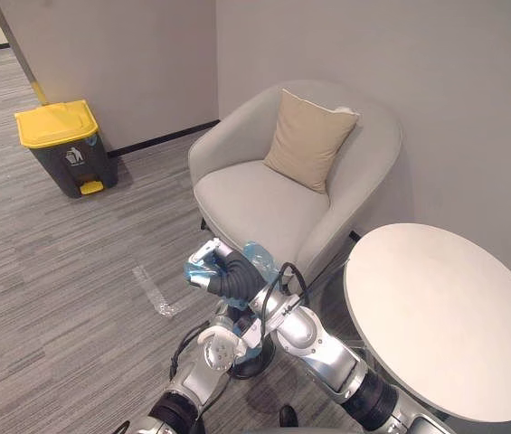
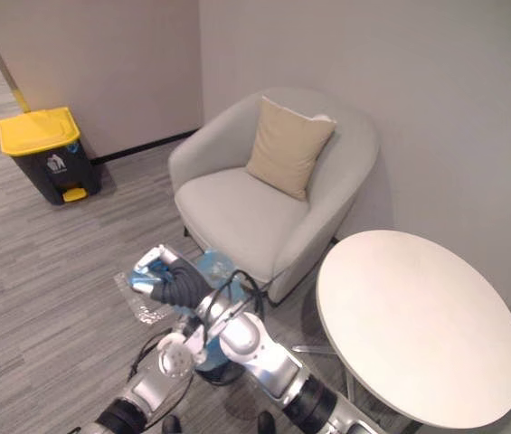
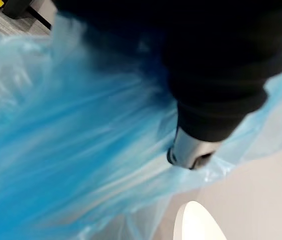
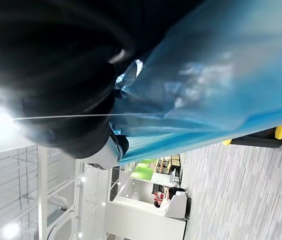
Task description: Gather rubbish on tea table into small bin, then transfer packed bag to large trash can.
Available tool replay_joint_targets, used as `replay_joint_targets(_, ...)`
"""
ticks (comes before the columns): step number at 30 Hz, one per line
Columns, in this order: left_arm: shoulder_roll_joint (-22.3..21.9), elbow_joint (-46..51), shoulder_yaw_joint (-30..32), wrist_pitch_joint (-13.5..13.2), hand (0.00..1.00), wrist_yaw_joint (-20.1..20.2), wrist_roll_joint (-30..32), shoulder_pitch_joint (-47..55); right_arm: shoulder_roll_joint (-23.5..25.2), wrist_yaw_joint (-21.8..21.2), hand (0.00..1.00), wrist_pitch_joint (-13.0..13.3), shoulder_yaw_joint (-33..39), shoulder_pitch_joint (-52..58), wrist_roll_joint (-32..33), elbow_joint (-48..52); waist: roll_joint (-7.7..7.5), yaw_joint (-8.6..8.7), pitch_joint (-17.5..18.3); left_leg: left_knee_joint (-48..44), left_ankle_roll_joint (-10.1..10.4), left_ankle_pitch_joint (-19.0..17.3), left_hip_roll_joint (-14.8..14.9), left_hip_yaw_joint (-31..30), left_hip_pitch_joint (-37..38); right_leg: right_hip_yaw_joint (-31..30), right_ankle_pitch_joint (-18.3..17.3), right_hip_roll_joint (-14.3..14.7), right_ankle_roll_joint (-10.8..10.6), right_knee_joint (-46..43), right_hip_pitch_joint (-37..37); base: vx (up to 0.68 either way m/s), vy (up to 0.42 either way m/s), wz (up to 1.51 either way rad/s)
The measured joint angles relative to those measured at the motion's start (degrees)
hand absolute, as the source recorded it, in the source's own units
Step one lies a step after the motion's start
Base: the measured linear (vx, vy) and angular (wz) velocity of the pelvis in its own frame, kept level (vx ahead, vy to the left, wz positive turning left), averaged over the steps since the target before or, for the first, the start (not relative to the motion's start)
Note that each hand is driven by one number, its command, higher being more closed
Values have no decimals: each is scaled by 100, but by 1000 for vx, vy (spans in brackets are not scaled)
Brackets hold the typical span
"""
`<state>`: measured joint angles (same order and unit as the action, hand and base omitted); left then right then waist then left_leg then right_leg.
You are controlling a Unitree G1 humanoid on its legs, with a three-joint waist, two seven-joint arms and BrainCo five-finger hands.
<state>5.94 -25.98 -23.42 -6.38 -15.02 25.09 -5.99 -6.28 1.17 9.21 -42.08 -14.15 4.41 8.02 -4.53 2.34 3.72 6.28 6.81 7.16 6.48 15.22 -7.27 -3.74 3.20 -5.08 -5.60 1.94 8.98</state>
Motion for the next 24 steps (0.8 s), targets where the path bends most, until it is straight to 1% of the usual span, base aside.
replay_joint_targets(4, -10, 158, 73, -3, 100, 49, -209, 5, 139, 14, 0, 93, 427, 349, -271, 0, 0, 12, 0, 1, 0, -1, -2, -1, 0, 4, -5, -4, -6, -1, -1, 0, 0, 0)
replay_joint_targets(6, -13, 191, 154, -11, 100, 49, -315, 12, 126, 60, 0, 105, 556, 432, -548, -1, 0, 15, 0, 1, 0, -2, -2, -1, 0, 7, -6, -5, -7, -1, -2, 0, 0, 0)
replay_joint_targets(8, -13, 206, 232, -18, 100, 48, -505, 17, 116, 166, 0, 178, 730, 537, -954, -1, 0, 13, 0, 1, -2, 0, -3, -14, -1, 18, -10, -6, -11, 0, -12, 0, 0, 2)
replay_joint_targets(9, -13, 218, 236, -20, 100, 48, -530, 25, 115, 200, 0, 192, 762, 564, -1046, -1, 0, 13, 0, 1, -2, 0, -4, -18, -1, 21, -13, -7, -14, 0, -16, 0, 0, 4)
replay_joint_targets(13, -13, 559, 455, -66, 100, 46, -811, 239, -178, 585, 0, 344, 1238, 661, -2083, -1, -1, 14, 0, 1, -10, 2, -16, -47, -4, 49, -29, -22, -35, 0, -32, 0, 0, 4)
replay_joint_targets(15, -10, 660, 520, -67, 100, 46, -882, 288, -292, 791, 0, 386, 1545, 733, -2460, 1, -1, 12, 0, 1, -42, 26, -17, -79, -11, 76, -34, -22, -38, 2, -46, 0, 0, 7)
replay_joint_targets(16, -11, 686, 542, -68, 100, 46, -901, 298, -304, 850, 0, 388, 1632, 761, -2545, 3, -1, 9, 0, 1, -44, 27, -17, -85, -12, 83, -35, -22, -39, 3, -50, 3, -1, 7)
replay_joint_targets(18, -13, 897, 729, -84, 100, 45, -957, 445, -331, 1127, 0, 388, 2052, 912, -2975, 7, 4, 21, -1, 2, -58, 38, -25, -100, -13, 142, -73, -23, -34, -36, -42, 11, -4, 4)
replay_joint_targets(19, -14, 932, 756, -93, 100, 44, -964, 478, -330, 1175, 0, 387, 2124, 949, -3025, 10, 4, 23, -1, 2, -59, 38, -25, -105, -12, 146, -82, -22, -33, -52, -37, 38, -14, 9)
replay_joint_targets(20, -33, 1099, 1078, -188, 100, 49, -1206, 773, -258, 1448, 0, 364, 2642, 1304, -3141, 21, 22, 23, 8, 2, -59, 39, -29, -147, -10, 186, -130, -22, -17, -107, -36, 42, -14, 8)
replay_joint_targets(22, -55, 1099, 1183, -187, 100, 54, -1401, 901, -262, 1467, 0, 357, 2759, 1408, -3137, 22, 44, 23, 19, 2, -59, 39, -30, -157, -4, 196, -150, -22, -14, -127, -39, 21, -7, 4)
replay_joint_targets(24, -63, 1090, 1242, -193, 100, 59, -1407, 987, -250, 1470, 0, 364, 2842, 1533, -3137, 7, 73, 22, 33, 2, -55, 36, -23, -166, 4, 201, -166, -25, -11, -151, -39, 6, -3, 2)
